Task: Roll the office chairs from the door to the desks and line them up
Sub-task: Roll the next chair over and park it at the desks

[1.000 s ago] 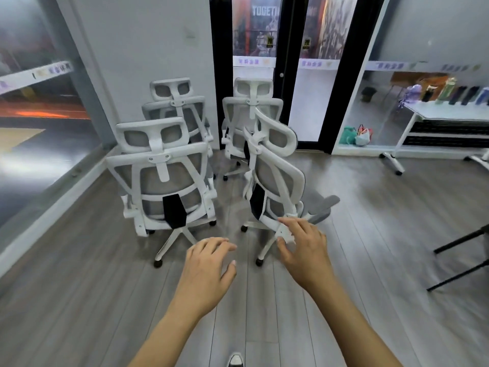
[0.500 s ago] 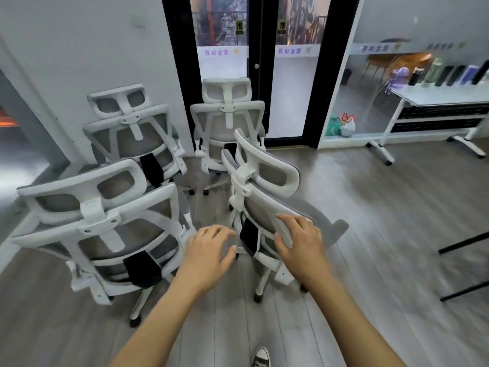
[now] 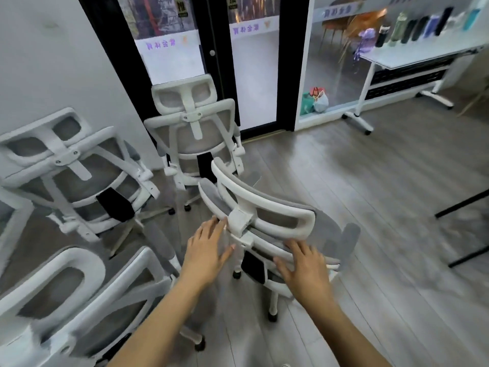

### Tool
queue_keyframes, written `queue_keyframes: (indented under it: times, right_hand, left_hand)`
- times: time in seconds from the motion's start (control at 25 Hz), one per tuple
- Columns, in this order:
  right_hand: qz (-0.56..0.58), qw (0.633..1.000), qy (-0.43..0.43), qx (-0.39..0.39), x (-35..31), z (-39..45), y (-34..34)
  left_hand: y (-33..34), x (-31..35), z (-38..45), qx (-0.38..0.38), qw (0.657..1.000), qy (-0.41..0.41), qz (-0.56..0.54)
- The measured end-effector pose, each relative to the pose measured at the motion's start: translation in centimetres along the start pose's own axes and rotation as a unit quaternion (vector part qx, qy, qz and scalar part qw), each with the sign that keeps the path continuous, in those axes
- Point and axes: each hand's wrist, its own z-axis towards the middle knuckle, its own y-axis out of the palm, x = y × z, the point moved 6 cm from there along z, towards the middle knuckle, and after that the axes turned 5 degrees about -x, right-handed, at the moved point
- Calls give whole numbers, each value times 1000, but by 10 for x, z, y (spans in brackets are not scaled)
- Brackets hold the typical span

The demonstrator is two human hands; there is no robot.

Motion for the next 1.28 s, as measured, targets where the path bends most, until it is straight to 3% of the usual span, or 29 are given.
queue_keyframes:
  times: [0.12,0.36,0.64,0.92,1.12,1.28]
  right_hand:
    - [-39,994,86,54,7,-6,6]
    - [-106,980,149,79,-9,-32,6]
    - [-124,961,232,90,-20,-132,-10]
    - [-138,902,380,151,-17,-300,-40]
    - [-125,838,486,215,-3,-447,-67]
    - [-127,765,570,271,-2,-573,-80]
  left_hand:
    - [15,-19,40,-40,998,51,26]
    - [4,-41,67,-3,976,213,-44]
    - [16,-11,20,-27,950,305,-66]
    - [54,86,-70,-80,902,416,-86]
    - [93,194,-164,-132,840,519,-93]
    - [120,278,-273,-181,780,580,-149]
